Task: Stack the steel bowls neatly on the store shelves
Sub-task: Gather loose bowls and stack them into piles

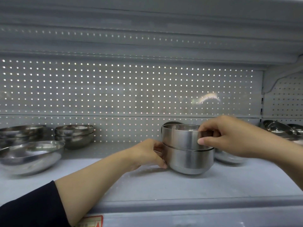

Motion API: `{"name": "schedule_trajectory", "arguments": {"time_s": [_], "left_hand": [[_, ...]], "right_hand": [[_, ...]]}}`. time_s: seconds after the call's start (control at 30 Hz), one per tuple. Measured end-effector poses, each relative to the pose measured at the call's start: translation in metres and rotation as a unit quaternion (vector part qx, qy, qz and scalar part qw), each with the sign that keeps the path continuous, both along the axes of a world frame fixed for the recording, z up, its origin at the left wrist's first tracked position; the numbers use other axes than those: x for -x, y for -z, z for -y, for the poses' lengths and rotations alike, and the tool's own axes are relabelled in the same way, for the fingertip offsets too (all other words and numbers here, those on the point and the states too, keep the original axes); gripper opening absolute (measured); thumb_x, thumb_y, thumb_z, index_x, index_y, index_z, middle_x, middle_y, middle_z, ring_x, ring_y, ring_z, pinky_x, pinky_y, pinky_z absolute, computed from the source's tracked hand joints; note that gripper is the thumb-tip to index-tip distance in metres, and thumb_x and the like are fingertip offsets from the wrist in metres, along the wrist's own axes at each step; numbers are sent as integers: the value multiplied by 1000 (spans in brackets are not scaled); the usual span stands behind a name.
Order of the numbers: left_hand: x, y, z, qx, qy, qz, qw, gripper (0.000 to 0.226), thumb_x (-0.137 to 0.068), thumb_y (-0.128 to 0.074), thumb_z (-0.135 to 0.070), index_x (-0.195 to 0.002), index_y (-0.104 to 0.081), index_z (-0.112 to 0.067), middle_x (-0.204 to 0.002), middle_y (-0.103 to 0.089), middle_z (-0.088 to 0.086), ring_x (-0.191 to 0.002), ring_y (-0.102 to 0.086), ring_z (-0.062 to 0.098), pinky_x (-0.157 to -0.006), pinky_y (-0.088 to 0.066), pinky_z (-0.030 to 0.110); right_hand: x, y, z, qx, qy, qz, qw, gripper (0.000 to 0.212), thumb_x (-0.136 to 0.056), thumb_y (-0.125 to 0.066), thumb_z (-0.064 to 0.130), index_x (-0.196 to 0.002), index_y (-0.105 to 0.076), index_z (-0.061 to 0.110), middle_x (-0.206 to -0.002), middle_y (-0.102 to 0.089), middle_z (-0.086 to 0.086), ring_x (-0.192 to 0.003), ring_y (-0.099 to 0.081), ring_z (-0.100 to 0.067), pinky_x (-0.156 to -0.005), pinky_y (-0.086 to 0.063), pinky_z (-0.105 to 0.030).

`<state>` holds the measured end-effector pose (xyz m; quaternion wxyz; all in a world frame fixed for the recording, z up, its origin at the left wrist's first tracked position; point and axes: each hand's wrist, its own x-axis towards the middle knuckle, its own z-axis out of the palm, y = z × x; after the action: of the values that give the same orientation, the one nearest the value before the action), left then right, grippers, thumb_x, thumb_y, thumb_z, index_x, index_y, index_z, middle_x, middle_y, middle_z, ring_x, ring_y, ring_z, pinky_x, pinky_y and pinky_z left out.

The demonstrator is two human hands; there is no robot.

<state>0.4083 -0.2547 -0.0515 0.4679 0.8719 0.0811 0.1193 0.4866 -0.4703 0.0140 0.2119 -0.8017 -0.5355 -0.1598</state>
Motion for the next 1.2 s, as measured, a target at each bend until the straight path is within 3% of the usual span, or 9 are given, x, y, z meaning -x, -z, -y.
{"name": "schedule_trajectory", "arguments": {"time_s": [0.2, 0.37, 0.43, 0.57, 0.63, 0.77, 0.9, 1.0, 1.2], "left_hand": [[-1, 1, -1, -2, -3, 0, 1000, 42, -69, -66, 12, -109, -63, 0, -109, -65, 17, -102, -62, 26, -103, -46, 40], [-1, 1, -1, -1, 1, 2, 1000, 42, -69, -66, 13, -110, -62, 1, -107, -65, 16, -99, -62, 24, -101, -47, 38], [-1, 1, -2, 1, 2, 2, 1000, 41, -70, -66, 13, -109, -63, 0, -103, -66, 12, -95, -63, 22, -100, -48, 36], [-1, 1, -2, 4, 3, 5, 1000, 42, -69, -67, 12, -108, -63, -1, -94, -63, 4, -89, -61, 18, -96, -49, 33], [-1, 1, -2, 7, 8, 0, 1000, 45, -68, -69, 11, -110, -61, -2, -96, -62, 5, -90, -61, 18, -95, -49, 32], [1, 1, -4, 6, 31, -16, 999, 50, -65, -77, 1, -112, -61, -6, -105, -65, 8, -100, -63, 18, -97, -49, 30], [4, -2, -3, -5, 32, -18, 999, 44, -65, -81, -8, -105, -65, -15, -100, -68, -2, -97, -63, 11, -93, -48, 24], [10, -11, -4, -21, 11, -15, 1000, 40, -64, -82, -8, -100, -66, -16, -92, -68, -6, -89, -63, 8, -85, -48, 19], [37, -70, -39, -94, -105, -38, 989, 38, -65, -82, -16, -98, -63, -23, -105, -68, -10, -101, -61, 7, -87, -45, 19]], "right_hand": [[0, 5, 1, -19, -10, -5, 1000, 11, -83, -68, 27, -73, -69, 22, -51, -57, 17, -50, -49, 4, -54, -39, -11], [0, 6, 2, -9, -10, -11, 1000, 9, -82, -67, 30, -75, -67, 26, -54, -57, 23, -52, -50, 4, -54, -39, -11], [-2, 7, 3, -24, -12, -30, 999, 7, -78, -69, 37, -81, -66, 32, -66, -62, 23, -57, -53, 5, -55, -40, -12], [-12, 16, 11, -57, 20, -56, 997, 46, -66, -74, 51, -106, -53, 44, -104, -50, 27, -75, -52, 14, -64, -38, -12], [-17, 23, 15, -45, 39, -85, 995, 58, -58, -75, 57, -109, -49, 48, -110, -43, 28, -84, -55, 8, -74, -41, -15], [-23, 37, 16, -76, -1, -224, 972, 78, -41, -82, 58, -111, -49, 51, -113, -51, 25, -103, -56, 2, -93, -46, -29], [-27, 49, 9, -100, -6, -219, 970, 90, -47, -89, 43, -120, -36, 55, -107, -51, 26, -101, -49, 12, -80, -39, -14], [-28, 43, 0, -112, -11, -227, 967, 90, -48, -90, 38, -117, -36, 57, -106, -51, 24, -97, -52, 9, -78, -41, -16], [-29, 0, -64, -141, -88, -242, 956, 87, -51, -91, 23, -122, -44, 38, -102, -56, 14, -94, -63, -9, -71, -51, -22]]}}
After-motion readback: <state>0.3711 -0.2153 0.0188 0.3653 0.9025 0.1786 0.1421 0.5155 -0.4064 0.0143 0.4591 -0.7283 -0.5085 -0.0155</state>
